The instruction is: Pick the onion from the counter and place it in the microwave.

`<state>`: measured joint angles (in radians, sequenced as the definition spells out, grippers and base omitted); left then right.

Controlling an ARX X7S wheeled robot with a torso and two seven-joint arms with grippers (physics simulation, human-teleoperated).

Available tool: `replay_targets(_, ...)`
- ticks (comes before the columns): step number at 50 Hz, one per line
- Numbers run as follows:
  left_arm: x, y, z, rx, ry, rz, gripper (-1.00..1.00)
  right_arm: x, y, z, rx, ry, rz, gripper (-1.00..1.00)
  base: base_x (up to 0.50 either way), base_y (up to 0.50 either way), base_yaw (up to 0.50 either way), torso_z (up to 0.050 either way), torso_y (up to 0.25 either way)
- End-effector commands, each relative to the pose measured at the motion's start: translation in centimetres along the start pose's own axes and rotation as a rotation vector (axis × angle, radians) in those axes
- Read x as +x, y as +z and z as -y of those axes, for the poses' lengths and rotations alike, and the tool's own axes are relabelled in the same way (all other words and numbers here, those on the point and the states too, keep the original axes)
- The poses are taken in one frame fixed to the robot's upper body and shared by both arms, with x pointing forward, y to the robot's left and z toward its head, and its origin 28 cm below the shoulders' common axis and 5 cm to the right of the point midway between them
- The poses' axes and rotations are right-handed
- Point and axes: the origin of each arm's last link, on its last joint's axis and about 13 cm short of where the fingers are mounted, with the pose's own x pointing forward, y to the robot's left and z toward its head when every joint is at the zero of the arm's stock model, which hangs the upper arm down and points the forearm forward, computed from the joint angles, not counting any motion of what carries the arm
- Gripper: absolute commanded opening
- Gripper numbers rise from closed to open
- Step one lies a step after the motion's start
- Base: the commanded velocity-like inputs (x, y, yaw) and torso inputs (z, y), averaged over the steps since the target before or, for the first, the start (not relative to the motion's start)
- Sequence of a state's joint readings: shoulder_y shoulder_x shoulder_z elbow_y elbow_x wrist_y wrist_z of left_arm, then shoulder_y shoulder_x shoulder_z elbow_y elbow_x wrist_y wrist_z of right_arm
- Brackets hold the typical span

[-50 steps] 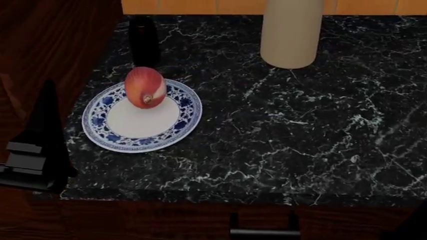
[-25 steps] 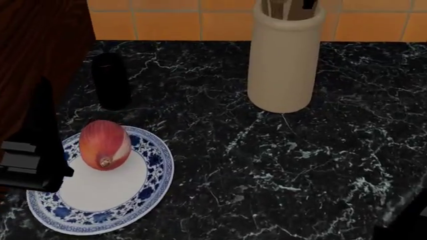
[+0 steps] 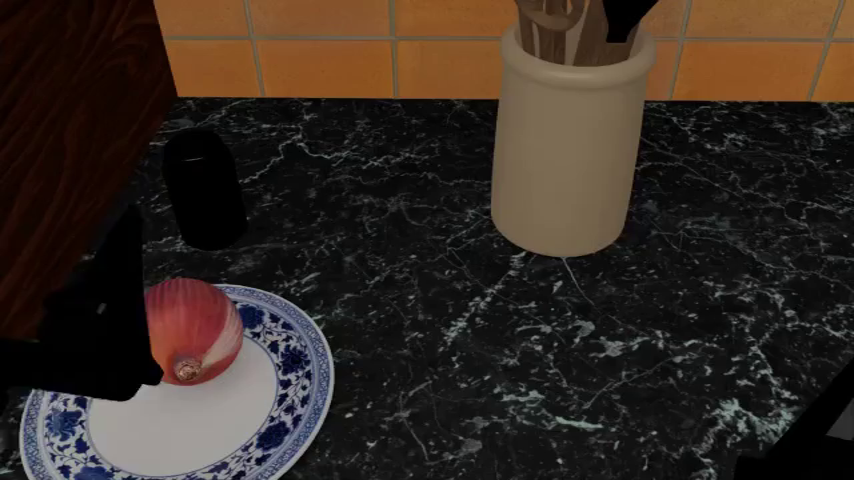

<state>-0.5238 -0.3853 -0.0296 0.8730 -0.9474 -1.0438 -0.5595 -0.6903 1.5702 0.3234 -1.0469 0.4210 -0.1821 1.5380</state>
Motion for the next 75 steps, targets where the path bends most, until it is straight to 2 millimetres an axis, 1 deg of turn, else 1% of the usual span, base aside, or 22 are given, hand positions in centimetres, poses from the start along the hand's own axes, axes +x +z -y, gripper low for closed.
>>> replay_targets(1,-1.2,-0.1,-1.0,0.038,-0.123,-0.291,1.0,-0.6,-0.1,0.0,0.013,0.0,0.002,1.0,0.0,0.0,0.0,0.0,0.0)
replay_targets(4,-1.5,-0.3,-1.1,0.044,-0.152,-0.34,1.0,-0.6,-0.1,0.0,0.014,0.0,0.003,1.0,0.0,0.0,0.0,0.0,0.0)
replay_targets(10,-1.7,-0.7,-1.2,0.002,-0.171,-0.386,1.0,-0.7,-0.1,0.0,0.013,0.003,0.003,1.0,0.0,0.0,0.0,0.0,0.0)
replay_targets(13,-1.7,-1.0,-1.4,0.016,-0.158,-0.394,1.0,-0.6,-0.1,0.0,0.014,0.007,0.002,1.0,0.0,0.0,0.0,0.0,0.0)
replay_targets(19,-1.5,-2.1,-1.6,0.03,-0.142,-0.429,1.0,-0.5,0.0,0.0,0.022,0.01,0.004,1.0,0.0,0.0,0.0,0.0,0.0)
replay_targets(31,-0.1,-3.9,-2.3,0.073,-0.052,-0.429,1.0,-0.9,-0.1,0.0,0.024,0.015,-0.004,1.0,0.0,0.0,0.0,0.0,0.0)
replay_targets(41,1.6,-5.2,-2.7,0.06,-0.031,-0.451,1.0,-0.9,-0.1,0.0,0.023,0.02,-0.008,1.0,0.0,0.0,0.0,0.0,0.0)
replay_targets(44,2.3,-6.0,-2.8,0.062,-0.027,-0.467,1.0,-0.9,-0.1,0.0,0.021,0.021,-0.009,1.0,0.0,0.0,0.0,0.0,0.0)
replay_targets(51,3.0,-6.9,-3.0,0.072,-0.03,-0.484,1.0,-0.7,-0.1,0.0,0.017,0.025,-0.012,1.0,0.0,0.0,0.0,0.0,0.0)
replay_targets(75,4.5,-8.2,-2.7,0.093,-0.069,-0.5,1.0,-0.6,-0.1,0.0,0.005,0.026,-0.01,1.0,0.0,0.0,0.0,0.0,0.0)
